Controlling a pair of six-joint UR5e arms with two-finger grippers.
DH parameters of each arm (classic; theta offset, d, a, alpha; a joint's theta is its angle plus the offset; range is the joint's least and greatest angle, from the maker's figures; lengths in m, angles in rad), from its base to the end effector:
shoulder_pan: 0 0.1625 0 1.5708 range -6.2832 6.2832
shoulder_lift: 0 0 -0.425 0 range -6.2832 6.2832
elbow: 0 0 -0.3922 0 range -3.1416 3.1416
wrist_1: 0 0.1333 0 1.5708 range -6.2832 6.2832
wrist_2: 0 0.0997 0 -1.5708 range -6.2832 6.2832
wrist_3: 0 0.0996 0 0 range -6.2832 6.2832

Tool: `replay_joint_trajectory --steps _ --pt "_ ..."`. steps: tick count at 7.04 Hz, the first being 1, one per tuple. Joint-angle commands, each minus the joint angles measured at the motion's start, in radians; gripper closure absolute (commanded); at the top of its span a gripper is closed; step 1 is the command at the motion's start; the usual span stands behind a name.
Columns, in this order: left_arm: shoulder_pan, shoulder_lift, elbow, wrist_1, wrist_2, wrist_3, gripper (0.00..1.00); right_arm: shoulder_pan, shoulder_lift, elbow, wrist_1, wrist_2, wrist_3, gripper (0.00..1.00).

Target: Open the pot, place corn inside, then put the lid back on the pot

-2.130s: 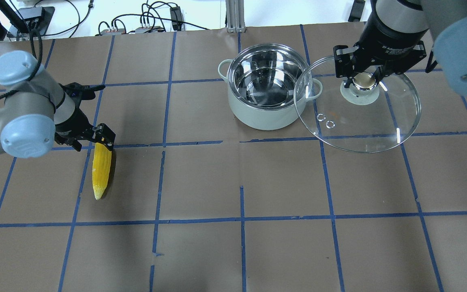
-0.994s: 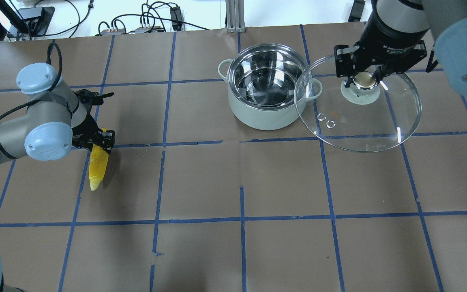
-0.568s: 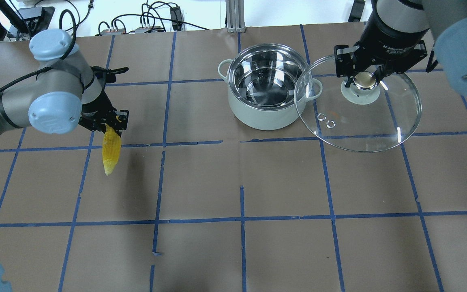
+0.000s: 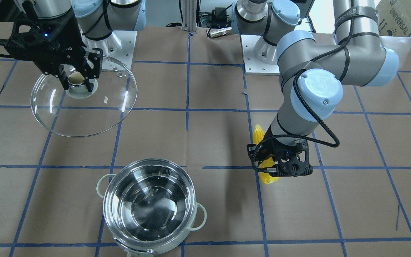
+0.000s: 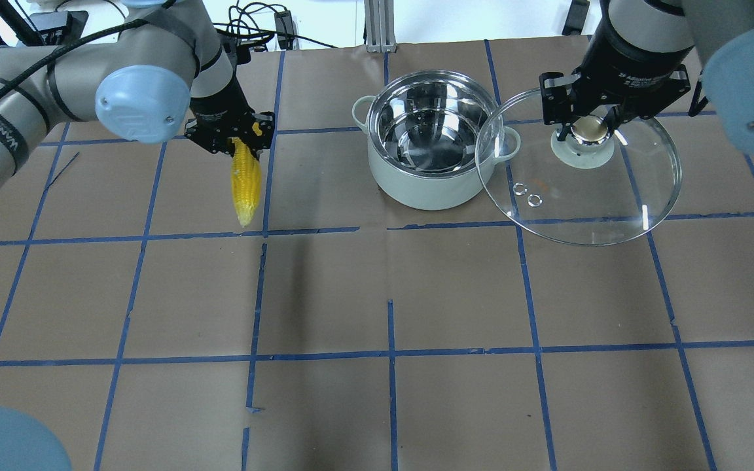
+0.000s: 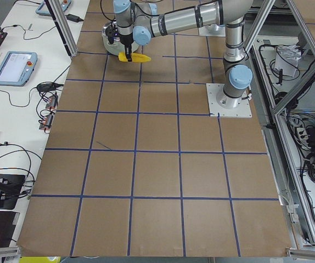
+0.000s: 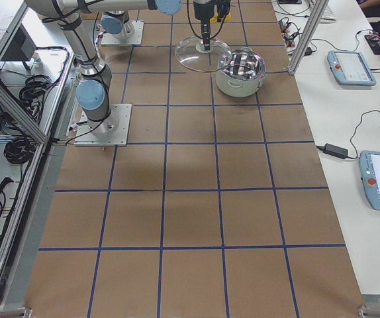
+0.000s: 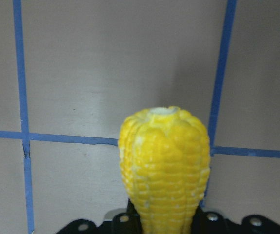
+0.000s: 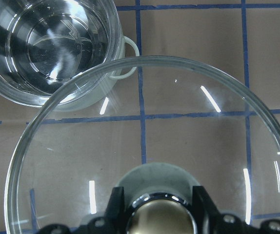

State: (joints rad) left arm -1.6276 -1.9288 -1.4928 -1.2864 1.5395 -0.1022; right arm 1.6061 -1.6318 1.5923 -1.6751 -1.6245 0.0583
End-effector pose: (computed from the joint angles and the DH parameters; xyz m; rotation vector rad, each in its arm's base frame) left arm -0.1717 -0.6172 0.3531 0.0705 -3.1093 0.0029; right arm 0.1448 -0.4741 0.5181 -0.0415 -3.0863 0.2259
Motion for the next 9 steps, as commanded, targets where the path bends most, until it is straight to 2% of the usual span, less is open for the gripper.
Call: replay_joint_trajectory --steps 1,2,5,7,9 --pt "-0.082 -0.091 0.190 -0.004 -0.100 -0.027 0.96 0.000 0.000 0.000 0.001 0.005 -0.005 0.83" --pt "-0.139 -0.151 0.272 -0.001 -0.099 -0.037 0.96 0.000 0.000 0.000 0.002 0.009 -0.011 0.83" --pt "-0.212 -0.297 0.486 -0.014 -0.090 -0.080 0.94 0.000 0.000 0.000 0.002 0.012 -0.011 0.86" --pt "-0.230 -0.352 0.572 -0.019 -0.088 -0.082 0.94 0.000 0.001 0.002 0.002 0.012 -0.011 0.86" --pt "-0.268 -0.380 0.576 -0.007 -0.082 -0.083 0.88 0.000 0.000 0.000 0.002 0.012 -0.011 0.86"
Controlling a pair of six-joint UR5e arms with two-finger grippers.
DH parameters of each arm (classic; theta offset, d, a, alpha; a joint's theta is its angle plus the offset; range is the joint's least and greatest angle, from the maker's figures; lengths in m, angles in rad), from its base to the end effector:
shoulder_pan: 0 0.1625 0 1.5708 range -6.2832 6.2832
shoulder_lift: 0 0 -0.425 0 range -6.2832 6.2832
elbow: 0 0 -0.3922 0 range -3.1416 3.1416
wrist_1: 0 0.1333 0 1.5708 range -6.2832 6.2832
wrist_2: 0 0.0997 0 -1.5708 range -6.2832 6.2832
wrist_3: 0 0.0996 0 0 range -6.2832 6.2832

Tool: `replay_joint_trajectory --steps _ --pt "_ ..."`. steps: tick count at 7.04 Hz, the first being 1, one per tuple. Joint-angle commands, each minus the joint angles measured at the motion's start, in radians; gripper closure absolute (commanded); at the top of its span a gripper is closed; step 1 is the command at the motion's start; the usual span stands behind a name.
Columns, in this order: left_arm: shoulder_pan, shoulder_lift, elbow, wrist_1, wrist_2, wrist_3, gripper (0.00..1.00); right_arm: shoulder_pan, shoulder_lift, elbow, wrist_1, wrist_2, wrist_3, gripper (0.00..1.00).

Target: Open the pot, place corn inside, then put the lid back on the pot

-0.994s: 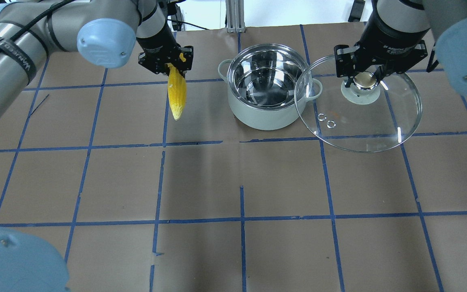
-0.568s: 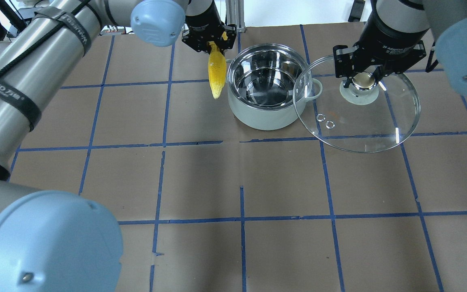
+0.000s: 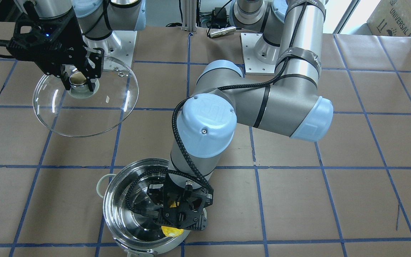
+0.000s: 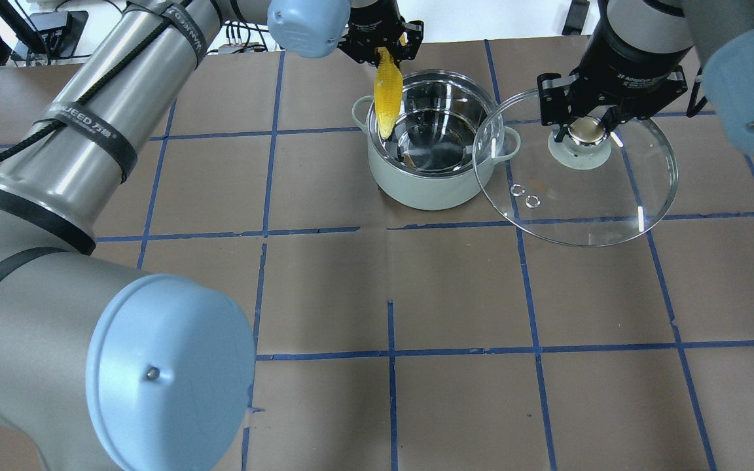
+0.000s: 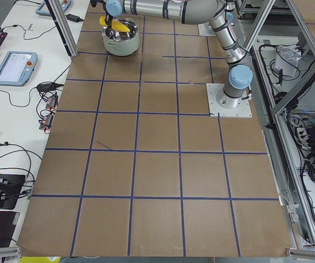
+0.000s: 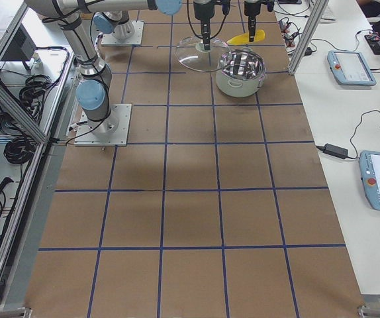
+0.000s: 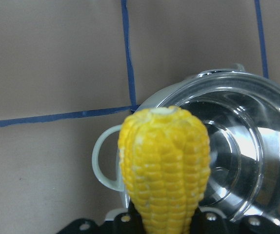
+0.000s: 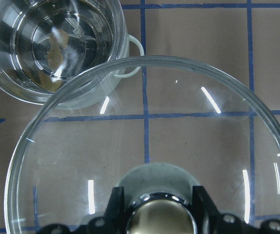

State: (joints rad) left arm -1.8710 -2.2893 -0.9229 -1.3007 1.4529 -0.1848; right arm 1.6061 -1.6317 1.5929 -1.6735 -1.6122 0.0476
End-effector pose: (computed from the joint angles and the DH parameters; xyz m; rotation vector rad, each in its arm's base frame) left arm -0.3716 -0.7102 0.3776 -0.1888 -2.9637 0.2464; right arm 0.1460 -0.4739 0.5175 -0.0236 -3.0981 0.2220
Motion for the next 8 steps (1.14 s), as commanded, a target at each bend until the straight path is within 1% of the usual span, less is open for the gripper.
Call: replay_joint_trajectory --steps 1,2,3,6,7,8 --pt "-0.028 -0.030 0.012 0.009 0.004 -0.001 0.83 0.000 0.000 -0.001 0.000 0.000 0.000 0.85" --pt "-0.031 -0.024 0.012 0.006 0.006 -0.001 0.18 0.000 0.001 0.001 0.000 0.000 0.000 0.85" --pt "-0.031 -0.024 0.012 0.008 0.004 -0.001 0.00 0.000 0.001 -0.001 0.000 0.000 0.000 0.85" --pt "-0.014 0.022 -0.017 -0.034 0.008 0.004 0.00 0.000 0.001 0.001 0.000 0.000 -0.002 0.85" --pt "0.009 0.060 -0.036 -0.095 0.038 0.021 0.00 0.000 0.000 -0.001 0.000 0.000 0.000 0.85" --pt "0.056 0.133 -0.119 -0.171 0.046 0.051 0.00 0.006 0.000 -0.001 -0.002 0.000 0.000 0.85"
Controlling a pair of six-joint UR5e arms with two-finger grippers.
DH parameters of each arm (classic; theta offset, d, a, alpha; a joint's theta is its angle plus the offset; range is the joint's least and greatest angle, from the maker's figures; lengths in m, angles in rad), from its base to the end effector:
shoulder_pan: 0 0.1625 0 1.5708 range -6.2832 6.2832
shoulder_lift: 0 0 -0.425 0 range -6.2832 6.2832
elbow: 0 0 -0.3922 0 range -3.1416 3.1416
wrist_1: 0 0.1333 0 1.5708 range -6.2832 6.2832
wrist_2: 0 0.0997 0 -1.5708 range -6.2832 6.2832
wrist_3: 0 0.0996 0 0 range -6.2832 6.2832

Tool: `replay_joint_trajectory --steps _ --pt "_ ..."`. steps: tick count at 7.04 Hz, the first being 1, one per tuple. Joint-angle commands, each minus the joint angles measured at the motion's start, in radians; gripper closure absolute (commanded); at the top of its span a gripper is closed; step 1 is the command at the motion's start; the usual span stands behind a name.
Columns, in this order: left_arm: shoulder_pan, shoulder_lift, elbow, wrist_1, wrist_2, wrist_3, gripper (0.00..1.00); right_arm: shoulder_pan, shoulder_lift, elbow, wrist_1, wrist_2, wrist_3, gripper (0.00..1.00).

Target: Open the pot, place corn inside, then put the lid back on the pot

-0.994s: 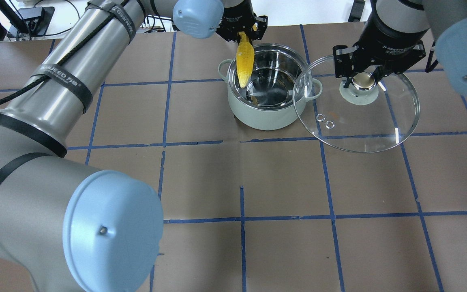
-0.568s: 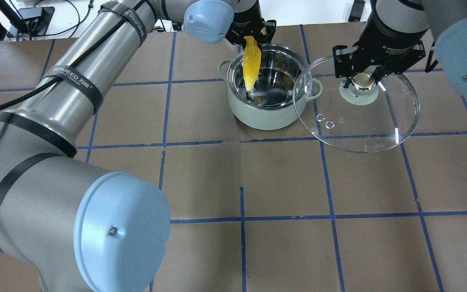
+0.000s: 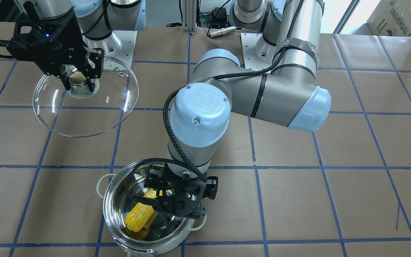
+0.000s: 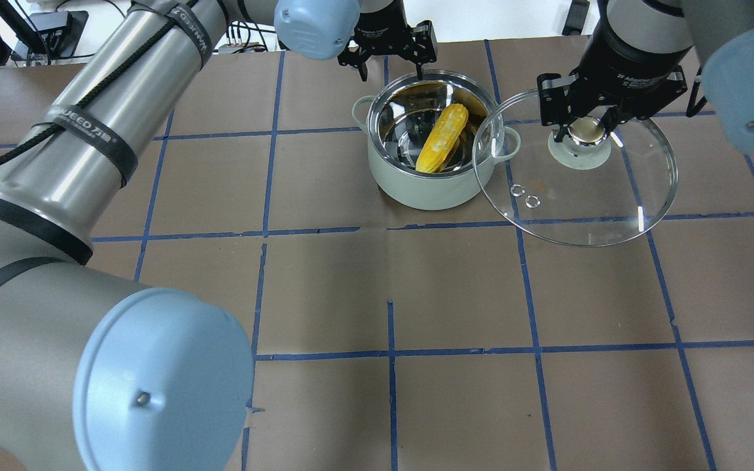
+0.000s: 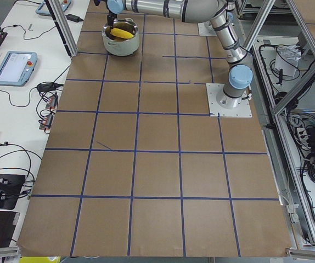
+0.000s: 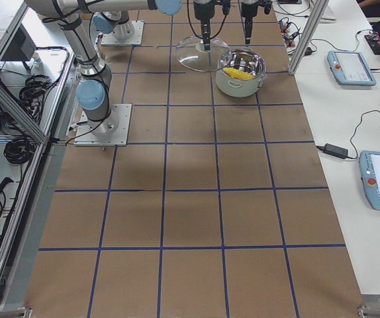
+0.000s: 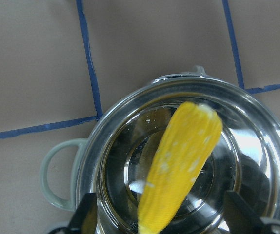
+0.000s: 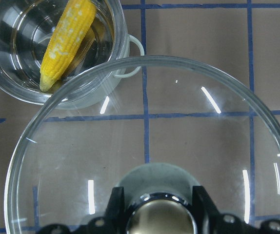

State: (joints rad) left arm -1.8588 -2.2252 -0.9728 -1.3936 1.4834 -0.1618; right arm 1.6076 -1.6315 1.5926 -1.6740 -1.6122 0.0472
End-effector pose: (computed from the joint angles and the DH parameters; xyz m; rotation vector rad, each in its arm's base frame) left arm -0.3524 -0.6895 0.3911 -0.1988 -3.0194 0.1489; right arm 0.1467 -0.4738 0.5176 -0.0207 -3.0982 0.2230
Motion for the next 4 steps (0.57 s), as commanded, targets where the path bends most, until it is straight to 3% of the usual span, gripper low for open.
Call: replay_joint_trajectory --steps 1,4 --pt "0.115 0.184 -0.201 -0.074 0.011 0.121 0.00 0.009 0.010 -0.006 -0.025 0.000 -0.001 0.85" --pt "0.283 0.415 -0.456 -0.120 0.101 0.201 0.00 0.083 0.160 -0.029 -0.211 0.001 0.014 0.86"
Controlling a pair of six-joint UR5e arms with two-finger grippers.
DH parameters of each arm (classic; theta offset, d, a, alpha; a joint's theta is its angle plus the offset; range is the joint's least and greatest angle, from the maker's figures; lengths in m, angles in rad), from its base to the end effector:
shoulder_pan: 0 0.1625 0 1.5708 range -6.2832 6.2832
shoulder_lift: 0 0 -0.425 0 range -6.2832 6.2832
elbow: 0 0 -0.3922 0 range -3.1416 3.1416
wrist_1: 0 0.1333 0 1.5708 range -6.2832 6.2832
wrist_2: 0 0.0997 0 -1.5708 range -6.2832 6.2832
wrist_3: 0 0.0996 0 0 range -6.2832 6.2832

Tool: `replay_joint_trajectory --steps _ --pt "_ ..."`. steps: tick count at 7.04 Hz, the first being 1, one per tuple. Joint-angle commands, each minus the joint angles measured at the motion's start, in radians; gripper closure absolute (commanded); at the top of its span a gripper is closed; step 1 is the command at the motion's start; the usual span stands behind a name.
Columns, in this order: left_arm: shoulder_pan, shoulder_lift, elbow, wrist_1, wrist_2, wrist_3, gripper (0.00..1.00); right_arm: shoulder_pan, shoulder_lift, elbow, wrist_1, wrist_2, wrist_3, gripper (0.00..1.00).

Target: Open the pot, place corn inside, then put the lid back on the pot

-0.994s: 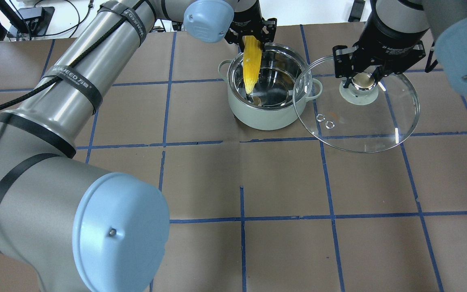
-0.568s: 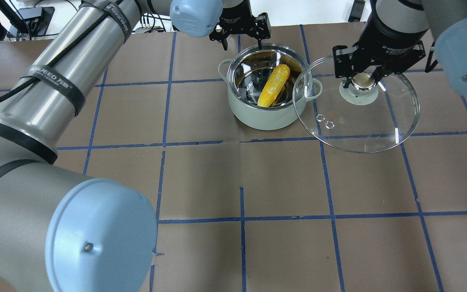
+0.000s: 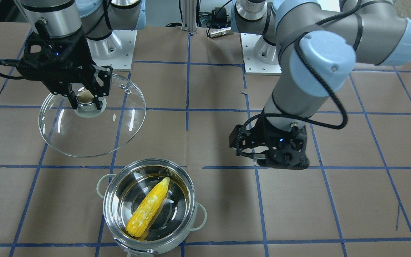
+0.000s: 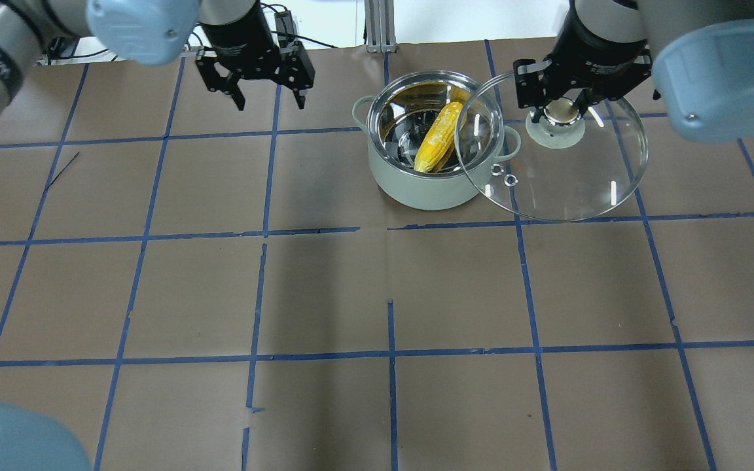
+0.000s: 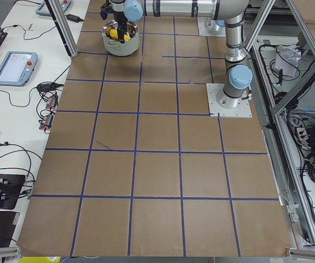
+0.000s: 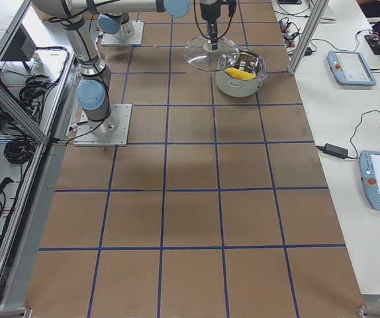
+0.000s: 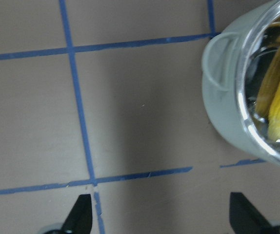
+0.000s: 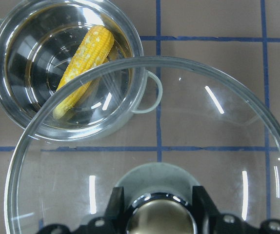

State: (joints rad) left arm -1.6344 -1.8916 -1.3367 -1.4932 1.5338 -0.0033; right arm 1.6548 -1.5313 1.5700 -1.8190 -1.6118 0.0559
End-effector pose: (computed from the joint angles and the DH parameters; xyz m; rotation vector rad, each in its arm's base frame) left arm -0.1763 -0.6136 0.4314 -0.0933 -3.1035 -0.0161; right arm 0.1730 -0.5142 0.4954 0.0368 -3.0978 0.3294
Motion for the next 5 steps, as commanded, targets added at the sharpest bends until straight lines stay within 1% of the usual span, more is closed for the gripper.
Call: replay_joint_trajectory --steps 1,2,3,4,5 --pt "0.098 0.144 -0.139 -0.035 0.058 0.112 0.00 0.060 0.119 -0.010 -0.139 0.004 0.007 0.86" --pt "0.119 0.193 -0.156 -0.079 0.058 0.120 0.00 0.065 0.164 -0.034 -0.164 0.007 0.007 0.86" --pt "0.119 0.206 -0.113 -0.151 0.081 0.117 0.00 0.066 0.231 -0.095 -0.161 0.027 0.007 0.86" --pt "0.119 0.198 -0.072 -0.200 0.116 0.114 0.00 0.080 0.303 -0.166 -0.160 0.027 0.005 0.86" --pt "0.122 0.201 -0.065 -0.209 0.109 0.117 0.00 0.101 0.369 -0.232 -0.155 0.026 0.007 0.86"
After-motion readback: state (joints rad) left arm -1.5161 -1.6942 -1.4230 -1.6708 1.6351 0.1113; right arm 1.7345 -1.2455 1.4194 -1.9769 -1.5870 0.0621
